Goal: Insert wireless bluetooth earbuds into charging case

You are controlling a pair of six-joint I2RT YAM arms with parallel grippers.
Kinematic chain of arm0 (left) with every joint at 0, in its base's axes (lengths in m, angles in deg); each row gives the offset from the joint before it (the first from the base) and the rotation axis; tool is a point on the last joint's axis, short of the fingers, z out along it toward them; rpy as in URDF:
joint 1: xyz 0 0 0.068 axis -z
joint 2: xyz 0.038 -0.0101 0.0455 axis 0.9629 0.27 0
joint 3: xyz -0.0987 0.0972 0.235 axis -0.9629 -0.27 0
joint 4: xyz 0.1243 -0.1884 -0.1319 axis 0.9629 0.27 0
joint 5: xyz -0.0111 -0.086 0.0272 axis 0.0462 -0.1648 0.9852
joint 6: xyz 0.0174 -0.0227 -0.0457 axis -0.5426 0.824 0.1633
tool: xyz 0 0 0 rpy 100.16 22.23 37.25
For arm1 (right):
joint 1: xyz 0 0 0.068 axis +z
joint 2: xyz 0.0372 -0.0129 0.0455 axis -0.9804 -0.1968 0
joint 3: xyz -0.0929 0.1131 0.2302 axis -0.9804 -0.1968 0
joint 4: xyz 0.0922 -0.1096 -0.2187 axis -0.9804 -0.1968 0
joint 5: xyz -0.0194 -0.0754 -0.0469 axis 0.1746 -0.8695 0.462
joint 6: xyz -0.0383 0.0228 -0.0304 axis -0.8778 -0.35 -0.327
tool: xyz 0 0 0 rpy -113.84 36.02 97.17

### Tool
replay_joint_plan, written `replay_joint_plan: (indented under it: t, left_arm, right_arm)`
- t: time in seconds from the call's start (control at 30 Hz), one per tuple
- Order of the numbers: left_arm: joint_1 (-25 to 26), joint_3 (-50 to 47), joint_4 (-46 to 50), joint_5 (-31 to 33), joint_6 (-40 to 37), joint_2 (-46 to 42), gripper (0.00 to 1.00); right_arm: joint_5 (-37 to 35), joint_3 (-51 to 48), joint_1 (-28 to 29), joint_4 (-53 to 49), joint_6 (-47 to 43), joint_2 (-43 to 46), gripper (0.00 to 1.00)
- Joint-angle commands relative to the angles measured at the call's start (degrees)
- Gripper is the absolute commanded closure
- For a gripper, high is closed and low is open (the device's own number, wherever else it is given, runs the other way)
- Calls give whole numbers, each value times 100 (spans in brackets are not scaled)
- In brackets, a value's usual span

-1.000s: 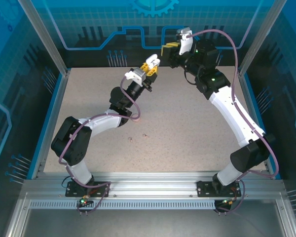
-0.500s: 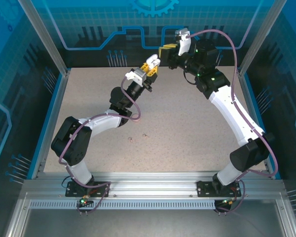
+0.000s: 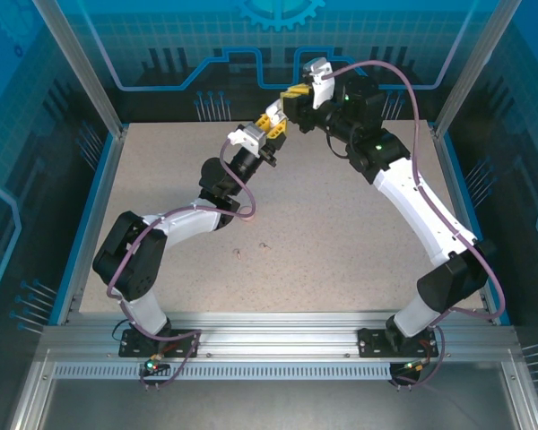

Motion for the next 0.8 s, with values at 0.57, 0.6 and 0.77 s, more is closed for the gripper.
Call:
replay_joint_plan:
  t: [0.57,0.6,0.77]
  left_arm:
    - [35,214,-129,-86,-135,-95,100]
    - [30,214,-130,-86,-137,-93,100]
    - [29,231,-133,-77,-131,-94,100]
  right_arm:
    - [-215,-320,61,187,-158,-81,76]
    - [-209,-320,64,187,-161,-87,76]
    - [-232,-351,62,191,-236,-116,76]
